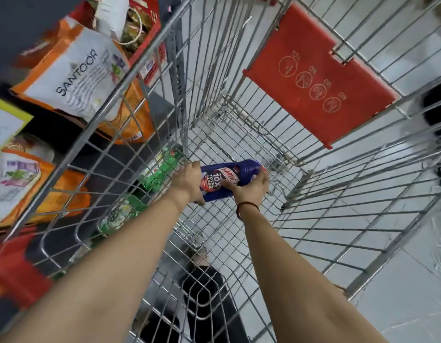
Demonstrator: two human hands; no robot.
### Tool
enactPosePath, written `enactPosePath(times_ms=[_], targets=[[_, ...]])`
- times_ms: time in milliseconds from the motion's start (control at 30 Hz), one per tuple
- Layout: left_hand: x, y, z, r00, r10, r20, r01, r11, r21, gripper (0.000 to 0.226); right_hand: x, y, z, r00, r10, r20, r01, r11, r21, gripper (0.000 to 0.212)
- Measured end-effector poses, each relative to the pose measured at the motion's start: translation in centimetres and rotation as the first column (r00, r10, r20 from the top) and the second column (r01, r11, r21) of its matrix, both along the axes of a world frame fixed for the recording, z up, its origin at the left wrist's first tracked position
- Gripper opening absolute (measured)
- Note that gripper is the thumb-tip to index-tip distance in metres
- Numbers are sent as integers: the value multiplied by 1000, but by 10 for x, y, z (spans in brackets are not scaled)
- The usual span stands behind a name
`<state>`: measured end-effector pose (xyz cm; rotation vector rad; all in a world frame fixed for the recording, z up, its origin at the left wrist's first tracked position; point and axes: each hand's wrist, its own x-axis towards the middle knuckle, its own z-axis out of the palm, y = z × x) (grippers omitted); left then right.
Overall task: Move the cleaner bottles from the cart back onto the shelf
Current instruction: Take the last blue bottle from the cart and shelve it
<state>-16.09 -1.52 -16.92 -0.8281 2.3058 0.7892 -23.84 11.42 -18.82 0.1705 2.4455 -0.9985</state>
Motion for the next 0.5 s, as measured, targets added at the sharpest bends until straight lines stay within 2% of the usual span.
enactPosePath(times_ms=[67,100,167,233,367,500], targets=[[3,11,-1,997,-51,53,55,995,-84,111,13,2,0,962,-235,141,250,963,-101,100],[6,17,-2,996,-53,65,60,993,-105,113,18,3,0,929,-290,231,329,932,-153,86],[15,26,-4,998,-12,66,18,995,-93,114,25,4,1,908,-276,315,351,912,-211,57],[24,30,-5,996,72,53,-72,997,-2,107,26,3,5,911,-238,336,319,925,-208,47],[38,29,-1,971,236,40,-239,945,221,91,28,-8,21,903,-166,397,301,904,-305,54],[53,21,24,923,385,22,-370,869,328,92,27,-21,52,909,-84,408,255,887,-385,68]])
